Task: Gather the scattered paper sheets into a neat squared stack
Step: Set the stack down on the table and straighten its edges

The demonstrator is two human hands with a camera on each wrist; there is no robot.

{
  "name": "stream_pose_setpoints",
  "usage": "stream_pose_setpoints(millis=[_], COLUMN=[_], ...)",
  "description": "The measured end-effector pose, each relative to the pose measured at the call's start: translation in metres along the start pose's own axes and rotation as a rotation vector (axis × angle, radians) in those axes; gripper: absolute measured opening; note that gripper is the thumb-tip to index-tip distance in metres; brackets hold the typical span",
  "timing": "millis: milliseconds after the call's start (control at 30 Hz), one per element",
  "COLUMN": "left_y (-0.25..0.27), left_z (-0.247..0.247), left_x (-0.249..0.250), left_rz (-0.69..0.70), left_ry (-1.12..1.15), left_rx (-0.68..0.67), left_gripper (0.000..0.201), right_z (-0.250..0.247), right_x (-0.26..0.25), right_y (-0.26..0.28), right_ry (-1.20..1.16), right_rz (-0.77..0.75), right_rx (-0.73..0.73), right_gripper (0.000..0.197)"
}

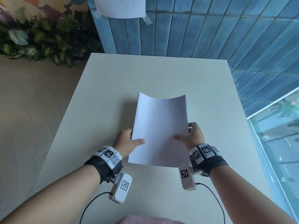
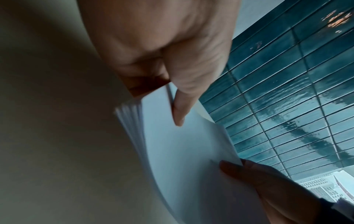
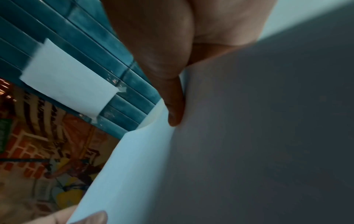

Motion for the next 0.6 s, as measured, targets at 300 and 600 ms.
stream_pose_setpoints(millis=[300, 600], left_y=[-0.001, -0.009], left_z=[0.015, 0.015], left_x=[-0.006, -0.005], left_rz=[-0.083, -0.105], left_ry=[-0.189, -0.356], left_rx=[0.074, 0.093], left_gripper=[0.035, 0.067], right_z=[0.012, 0.012], right_x=[0.015, 0.007], right_y=[-0.011, -0.015], right_ry=[0.106, 0.358], right_rz=[0.078, 0.075], right_rx=[0.033, 0.029], right_gripper=[0.057, 0.076])
Point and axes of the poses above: each hand's wrist, its own y-axis away from the middle knuckle, its own z-axis out of the palm, x = y × z, the point moved 4 cm from there along -y, towards the middle knuckle, and after that the axes turned 2 degrees about y, right-handed, at the moved point
